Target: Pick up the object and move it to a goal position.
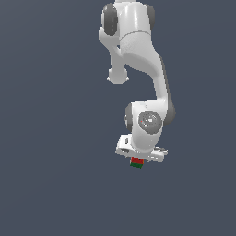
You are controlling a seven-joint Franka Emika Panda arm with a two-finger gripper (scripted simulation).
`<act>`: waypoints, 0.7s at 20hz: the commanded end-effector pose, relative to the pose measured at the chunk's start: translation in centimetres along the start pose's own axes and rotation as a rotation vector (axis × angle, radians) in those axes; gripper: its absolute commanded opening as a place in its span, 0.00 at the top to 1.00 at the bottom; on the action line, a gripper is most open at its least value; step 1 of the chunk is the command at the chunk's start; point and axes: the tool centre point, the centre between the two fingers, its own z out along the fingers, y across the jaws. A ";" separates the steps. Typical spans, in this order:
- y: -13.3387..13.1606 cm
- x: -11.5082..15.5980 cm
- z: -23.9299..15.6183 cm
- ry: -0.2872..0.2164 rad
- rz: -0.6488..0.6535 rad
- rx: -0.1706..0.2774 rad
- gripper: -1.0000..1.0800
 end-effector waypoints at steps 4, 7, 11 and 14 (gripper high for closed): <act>0.0 0.0 1.8 0.000 0.001 0.000 0.04; 0.0 0.1 1.8 0.000 0.001 0.000 0.04; 0.0 0.1 1.8 0.000 0.001 0.000 1.00; 0.0 0.1 1.8 0.000 0.001 0.000 1.00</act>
